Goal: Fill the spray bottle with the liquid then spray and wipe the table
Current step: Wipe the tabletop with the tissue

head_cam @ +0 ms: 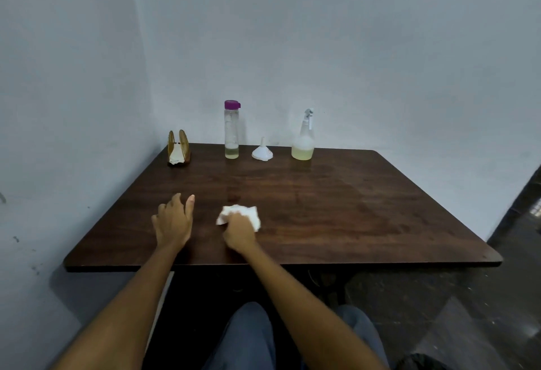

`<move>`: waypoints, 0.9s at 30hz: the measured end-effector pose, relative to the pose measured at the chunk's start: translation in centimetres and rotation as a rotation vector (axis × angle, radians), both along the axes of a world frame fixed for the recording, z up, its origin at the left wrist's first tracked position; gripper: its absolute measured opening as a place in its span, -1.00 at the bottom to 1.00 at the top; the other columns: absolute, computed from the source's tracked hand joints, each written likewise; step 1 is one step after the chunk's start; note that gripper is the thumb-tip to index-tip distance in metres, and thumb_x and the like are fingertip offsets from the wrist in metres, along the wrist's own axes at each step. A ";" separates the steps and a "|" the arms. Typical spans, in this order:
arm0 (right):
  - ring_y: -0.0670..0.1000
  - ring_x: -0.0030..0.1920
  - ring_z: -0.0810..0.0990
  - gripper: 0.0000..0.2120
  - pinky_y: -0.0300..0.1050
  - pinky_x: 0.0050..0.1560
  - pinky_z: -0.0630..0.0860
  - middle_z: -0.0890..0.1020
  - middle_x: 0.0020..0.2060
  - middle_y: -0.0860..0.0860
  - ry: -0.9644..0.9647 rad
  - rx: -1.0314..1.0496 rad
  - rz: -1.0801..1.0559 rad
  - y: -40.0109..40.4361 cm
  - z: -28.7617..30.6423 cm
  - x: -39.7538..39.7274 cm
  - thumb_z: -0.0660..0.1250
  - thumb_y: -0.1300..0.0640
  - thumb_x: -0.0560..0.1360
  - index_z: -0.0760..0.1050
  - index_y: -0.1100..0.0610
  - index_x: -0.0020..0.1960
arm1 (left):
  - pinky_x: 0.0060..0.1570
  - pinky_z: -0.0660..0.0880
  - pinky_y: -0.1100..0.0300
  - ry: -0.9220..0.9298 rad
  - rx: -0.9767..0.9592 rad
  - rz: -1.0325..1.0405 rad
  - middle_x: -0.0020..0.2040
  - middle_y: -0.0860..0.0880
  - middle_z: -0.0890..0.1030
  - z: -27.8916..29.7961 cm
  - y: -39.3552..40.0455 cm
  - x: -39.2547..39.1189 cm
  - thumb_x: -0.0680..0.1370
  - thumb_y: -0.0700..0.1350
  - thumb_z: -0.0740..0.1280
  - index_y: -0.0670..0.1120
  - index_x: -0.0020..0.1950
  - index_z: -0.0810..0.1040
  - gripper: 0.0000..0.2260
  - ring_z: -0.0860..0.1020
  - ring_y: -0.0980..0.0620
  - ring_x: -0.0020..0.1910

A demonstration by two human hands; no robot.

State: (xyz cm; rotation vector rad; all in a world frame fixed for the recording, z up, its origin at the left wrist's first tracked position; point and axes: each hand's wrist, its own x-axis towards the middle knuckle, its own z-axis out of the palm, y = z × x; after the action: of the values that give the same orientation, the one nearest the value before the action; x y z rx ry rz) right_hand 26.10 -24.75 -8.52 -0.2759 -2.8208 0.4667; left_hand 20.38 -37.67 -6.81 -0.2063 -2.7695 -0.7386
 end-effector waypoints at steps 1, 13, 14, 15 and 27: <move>0.04 0.21 0.51 -0.74 -0.08 0.22 0.30 0.57 0.17 -0.04 0.016 0.009 0.087 -1.5 0.2 -0.7 0.23 0.20 0.44 0.61 0.03 0.05 | 0.21 0.35 -0.13 -0.008 -0.006 0.019 0.26 -0.21 0.54 0.0 -0.7 -0.3 0.65 0.09 0.02 -0.21 0.39 0.37 -0.53 0.46 -0.20 0.26; 0.10 0.43 0.30 -0.60 -0.04 0.43 0.24 0.37 0.42 0.07 -0.223 -0.066 0.298 -2.0 0.3 -11.7 0.10 0.24 0.60 0.40 0.05 0.39 | 0.22 0.36 -0.11 -0.049 -0.024 0.110 0.27 -0.19 0.54 0.3 -4.3 -5.4 0.64 0.10 0.04 -0.18 0.47 0.24 -0.50 0.46 -0.18 0.28; 0.11 0.43 0.30 -0.60 -0.03 0.43 0.25 0.36 0.43 0.07 -0.239 -0.044 0.283 -1.8 0.5 -12.8 0.10 0.24 0.60 0.39 0.04 0.40 | 0.22 0.36 -0.10 -0.056 -0.043 0.106 0.27 -0.18 0.54 0.3 -4.1 -5.8 0.64 0.11 0.04 -0.17 0.48 0.23 -0.50 0.46 -0.16 0.28; 0.12 0.43 0.29 -0.60 -0.02 0.43 0.27 0.35 0.43 0.06 -0.250 -0.014 0.268 -1.5 0.7 -13.8 0.11 0.23 0.59 0.39 0.03 0.39 | 0.23 0.36 -0.08 -0.062 -0.058 0.103 0.28 -0.17 0.54 0.2 -3.9 -6.1 0.64 0.12 0.03 -0.16 0.49 0.22 -0.50 0.46 -0.15 0.28; 0.05 0.36 0.37 -0.59 -0.14 0.33 0.38 0.46 0.35 -0.06 -0.126 -0.110 -0.181 15.2 0.3 -12.1 0.11 0.26 0.53 0.49 -0.03 0.29 | 0.23 0.36 -0.04 -0.078 -0.108 0.072 0.26 -0.15 0.55 -0.1 -1.0 -7.7 0.64 0.12 0.02 -0.14 0.48 0.23 -0.50 0.46 -0.11 0.29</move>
State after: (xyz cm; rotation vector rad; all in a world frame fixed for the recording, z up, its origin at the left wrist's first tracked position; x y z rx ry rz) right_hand 14.01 -9.53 -8.20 -0.5975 -2.8592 0.5830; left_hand 12.69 -38.70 -6.93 -0.0996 -2.8768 -0.5914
